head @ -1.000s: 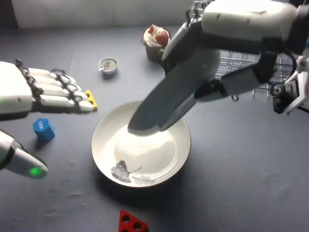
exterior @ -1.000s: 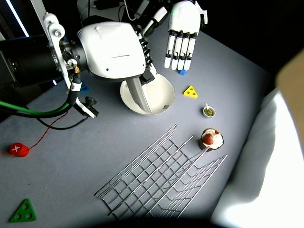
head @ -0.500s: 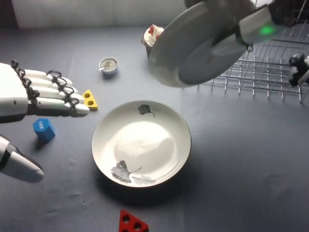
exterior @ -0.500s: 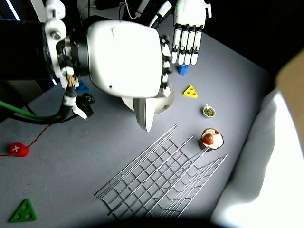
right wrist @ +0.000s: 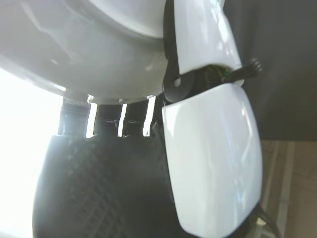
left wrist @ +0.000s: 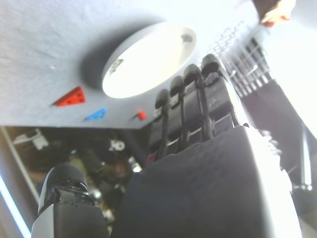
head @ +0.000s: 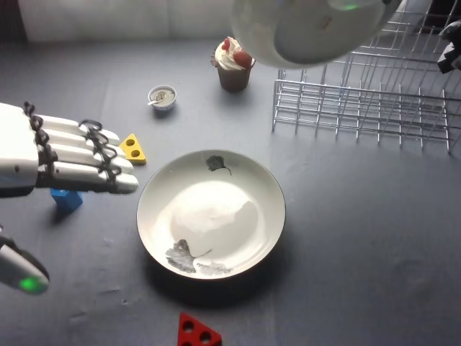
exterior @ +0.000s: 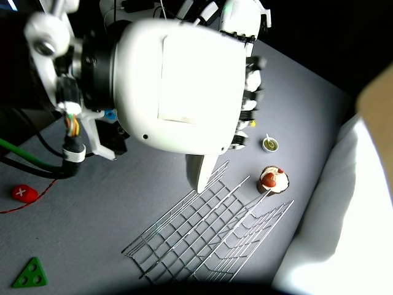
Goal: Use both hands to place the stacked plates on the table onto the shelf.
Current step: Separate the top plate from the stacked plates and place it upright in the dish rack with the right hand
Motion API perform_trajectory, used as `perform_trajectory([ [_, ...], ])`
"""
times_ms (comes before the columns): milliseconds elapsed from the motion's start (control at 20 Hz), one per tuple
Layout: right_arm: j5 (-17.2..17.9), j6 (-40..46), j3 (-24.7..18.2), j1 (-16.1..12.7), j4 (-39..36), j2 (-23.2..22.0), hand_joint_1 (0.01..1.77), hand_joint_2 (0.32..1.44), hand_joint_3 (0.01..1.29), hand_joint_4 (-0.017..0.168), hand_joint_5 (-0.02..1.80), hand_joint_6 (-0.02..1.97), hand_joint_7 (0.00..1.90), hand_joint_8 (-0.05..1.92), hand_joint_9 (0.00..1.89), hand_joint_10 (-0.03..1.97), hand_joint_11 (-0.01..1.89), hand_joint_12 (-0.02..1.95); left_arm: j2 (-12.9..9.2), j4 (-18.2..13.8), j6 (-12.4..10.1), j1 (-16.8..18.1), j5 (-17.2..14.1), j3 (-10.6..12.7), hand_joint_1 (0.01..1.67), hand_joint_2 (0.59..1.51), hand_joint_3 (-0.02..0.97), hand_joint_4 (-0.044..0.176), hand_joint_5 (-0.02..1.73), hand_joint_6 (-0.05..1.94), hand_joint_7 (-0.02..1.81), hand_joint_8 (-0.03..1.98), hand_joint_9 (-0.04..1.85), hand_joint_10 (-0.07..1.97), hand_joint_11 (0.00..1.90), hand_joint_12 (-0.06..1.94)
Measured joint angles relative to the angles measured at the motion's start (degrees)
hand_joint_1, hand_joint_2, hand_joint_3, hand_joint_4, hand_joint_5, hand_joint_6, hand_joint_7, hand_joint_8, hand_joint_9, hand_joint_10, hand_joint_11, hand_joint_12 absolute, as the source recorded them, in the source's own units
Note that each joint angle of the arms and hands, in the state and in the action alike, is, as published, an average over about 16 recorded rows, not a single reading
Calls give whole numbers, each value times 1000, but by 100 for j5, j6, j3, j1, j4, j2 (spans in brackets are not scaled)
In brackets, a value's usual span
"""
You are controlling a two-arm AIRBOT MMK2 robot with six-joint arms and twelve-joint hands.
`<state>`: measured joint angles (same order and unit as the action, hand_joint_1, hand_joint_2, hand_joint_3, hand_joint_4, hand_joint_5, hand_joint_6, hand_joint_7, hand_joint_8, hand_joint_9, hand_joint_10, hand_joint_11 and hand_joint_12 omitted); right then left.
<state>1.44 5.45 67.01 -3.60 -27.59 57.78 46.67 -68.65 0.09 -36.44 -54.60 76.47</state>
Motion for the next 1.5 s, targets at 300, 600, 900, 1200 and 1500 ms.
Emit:
perform_trajectory([
  [300, -164, -316, 190, -119, 321, 17, 1496, 942, 12, -4, 924, 989, 1013, 697, 1110, 719, 960, 1379, 57, -230, 0, -103, -368, -17, 105, 977, 5, 3, 122, 16, 131, 7, 134, 7, 119, 12],
  [600, -220, -606, 388, -122, 547, 28, 1495, 942, 13, -6, 927, 977, 1033, 666, 1117, 708, 975, 1360, 74, -270, 0, -166, -453, -178, 111, 978, 5, 2, 115, 16, 118, 7, 119, 7, 109, 12],
  [900, -166, -751, 509, -122, 647, 39, 1495, 942, 13, -8, 924, 967, 1042, 660, 1118, 714, 987, 1348, 115, -225, 1, -182, -304, -266, 104, 979, 6, 1, 108, 15, 119, 7, 121, 7, 110, 11],
  [1200, -111, -830, 638, -122, 762, 45, 1495, 942, 14, -8, 924, 955, 1048, 654, 1135, 685, 992, 1339, 182, -177, 1, -182, -100, -237, 92, 982, 6, 0, 115, 15, 130, 7, 130, 8, 116, 11],
  [1500, -181, -873, 768, -115, 1114, 77, 1495, 943, 13, -8, 927, 936, 1050, 649, 1150, 653, 996, 1335, 251, -280, 1, -182, 36, -204, 82, 982, 6, 0, 124, 15, 134, 7, 130, 8, 123, 11],
])
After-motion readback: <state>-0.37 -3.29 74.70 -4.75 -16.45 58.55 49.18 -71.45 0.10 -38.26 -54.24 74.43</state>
